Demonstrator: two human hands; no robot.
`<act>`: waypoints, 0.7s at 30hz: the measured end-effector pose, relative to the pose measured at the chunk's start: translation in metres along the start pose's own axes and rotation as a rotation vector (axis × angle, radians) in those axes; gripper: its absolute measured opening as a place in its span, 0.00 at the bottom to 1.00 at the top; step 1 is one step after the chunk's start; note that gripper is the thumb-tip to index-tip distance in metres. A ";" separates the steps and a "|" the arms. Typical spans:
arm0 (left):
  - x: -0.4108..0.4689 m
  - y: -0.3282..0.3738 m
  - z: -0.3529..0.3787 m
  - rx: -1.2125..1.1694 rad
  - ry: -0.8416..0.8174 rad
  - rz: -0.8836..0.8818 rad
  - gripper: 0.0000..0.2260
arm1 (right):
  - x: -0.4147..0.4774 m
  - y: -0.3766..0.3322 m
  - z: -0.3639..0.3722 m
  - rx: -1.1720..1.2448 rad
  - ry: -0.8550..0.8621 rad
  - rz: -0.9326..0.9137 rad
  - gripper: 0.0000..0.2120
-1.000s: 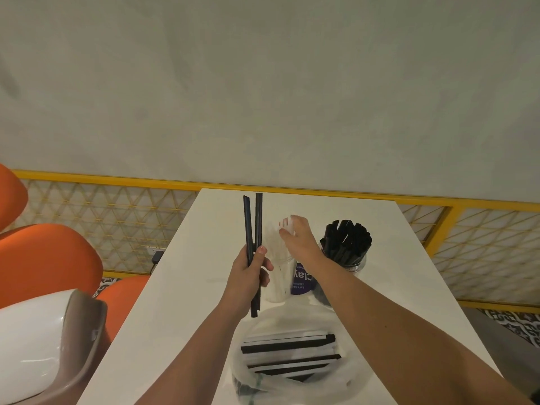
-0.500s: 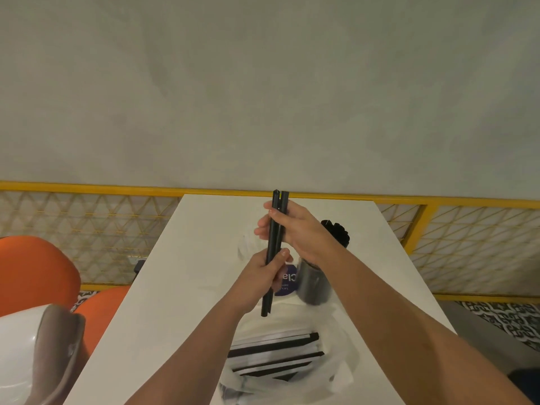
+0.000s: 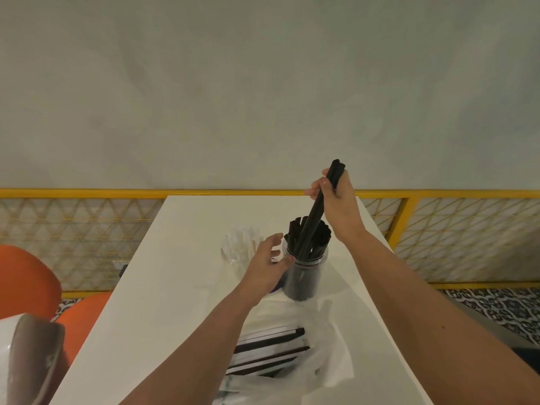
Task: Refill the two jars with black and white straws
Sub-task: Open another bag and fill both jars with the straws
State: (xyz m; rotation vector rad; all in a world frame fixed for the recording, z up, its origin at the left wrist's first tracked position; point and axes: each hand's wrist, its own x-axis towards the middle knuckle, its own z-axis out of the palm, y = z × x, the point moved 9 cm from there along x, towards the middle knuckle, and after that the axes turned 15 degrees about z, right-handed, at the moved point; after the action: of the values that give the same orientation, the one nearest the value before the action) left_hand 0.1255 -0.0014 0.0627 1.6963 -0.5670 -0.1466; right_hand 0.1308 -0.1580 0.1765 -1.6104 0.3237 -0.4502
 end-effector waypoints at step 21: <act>-0.013 -0.007 -0.006 0.078 0.001 0.045 0.14 | -0.028 0.075 0.012 -0.893 0.144 -0.176 0.12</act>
State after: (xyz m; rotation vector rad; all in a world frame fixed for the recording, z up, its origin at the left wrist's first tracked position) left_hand 0.1187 0.0103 0.0545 1.7576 -0.6169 -0.0927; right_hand 0.1159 -0.1407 0.0990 -2.4942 0.5406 -0.6018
